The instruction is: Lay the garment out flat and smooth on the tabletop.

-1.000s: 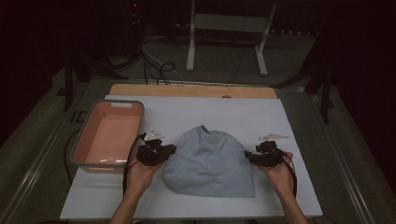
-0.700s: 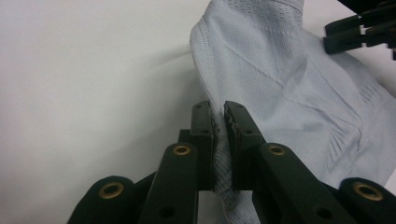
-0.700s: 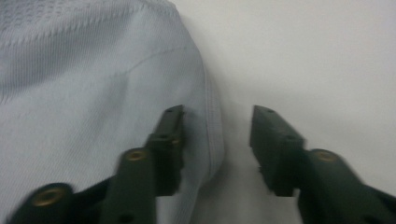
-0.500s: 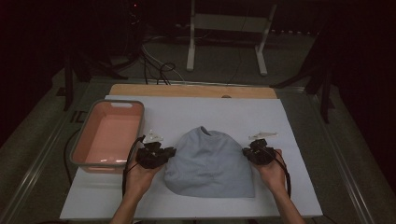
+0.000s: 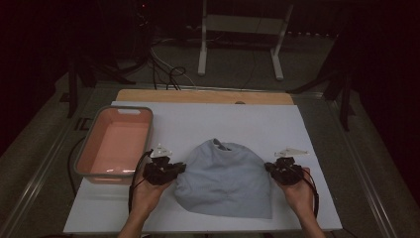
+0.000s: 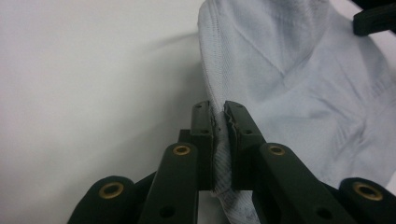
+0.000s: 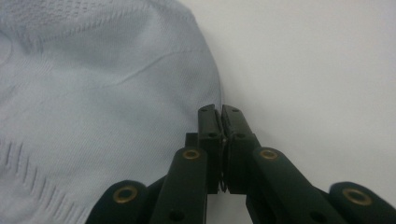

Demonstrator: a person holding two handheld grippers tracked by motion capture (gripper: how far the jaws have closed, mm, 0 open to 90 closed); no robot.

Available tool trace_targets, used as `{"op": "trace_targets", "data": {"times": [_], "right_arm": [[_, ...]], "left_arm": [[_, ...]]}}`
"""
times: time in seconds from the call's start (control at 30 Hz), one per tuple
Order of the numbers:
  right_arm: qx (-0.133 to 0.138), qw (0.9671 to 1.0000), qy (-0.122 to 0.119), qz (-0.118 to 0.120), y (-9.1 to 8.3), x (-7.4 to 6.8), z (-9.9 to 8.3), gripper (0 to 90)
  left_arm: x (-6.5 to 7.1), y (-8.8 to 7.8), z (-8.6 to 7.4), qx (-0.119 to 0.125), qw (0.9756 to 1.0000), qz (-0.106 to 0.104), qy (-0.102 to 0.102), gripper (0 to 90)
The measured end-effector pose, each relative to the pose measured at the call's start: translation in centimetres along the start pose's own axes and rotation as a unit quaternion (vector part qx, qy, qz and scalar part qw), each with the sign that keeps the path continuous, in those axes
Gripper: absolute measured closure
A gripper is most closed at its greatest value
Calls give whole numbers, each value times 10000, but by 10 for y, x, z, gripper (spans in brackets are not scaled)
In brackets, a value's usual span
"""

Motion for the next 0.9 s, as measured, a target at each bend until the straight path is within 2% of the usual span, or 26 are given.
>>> {"op": "trace_targets", "data": {"times": [0.07, 0.13, 0.27, 0.43, 0.47, 0.5, 0.67, 0.73, 0.77, 0.9], "right_arm": [[-44, 10000, -27, 18, 0, -2, -4, 876], [-171, 9997, -139, 75, -3, -8, -15, 876], [-236, 9995, -189, 120, -8, -10, -21, 876], [-286, 9993, -183, 143, -12, -10, -27, 875], [-252, 9994, -202, 154, -13, -9, -27, 875], [-244, 9994, -171, 148, -14, -10, -27, 875], [-180, 9995, -172, 176, -12, -12, -23, 871], [-164, 9995, -195, 191, -12, -12, -22, 871], [-158, 9995, -194, 193, -11, -12, -22, 869], [-153, 9995, -176, 190, -11, -13, -22, 867]], "left_arm": [[1, 1, -4, -38, 10000, -9, 1, 836], [4, 4, -16, -160, 9999, -34, -2, 836], [7, 6, -25, -275, 9995, -117, -47, 835], [13, 6, -27, -303, 9994, -190, -6, 813], [14, 6, -22, -230, 9996, -188, -3, 813], [13, 5, -18, -174, 9997, -178, -6, 747], [13, 9, 7, 63, 9998, -166, 26, 574], [13, 10, 12, 96, 9998, -155, 42, 537], [13, 13, 21, 163, 9997, -175, 46, 520], [9, 21, 37, 298, 9993, -220, -78, 495]]}}
Point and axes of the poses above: each handheld gripper's, and its own axes: y roughly forward along the jaws, z roughly out of its top, x roughly to its right, the point moved 10 cm from there along y, roughly forward along the jaws, and after that the axes turned 6 degrees about -z, right-handed, at the moved point
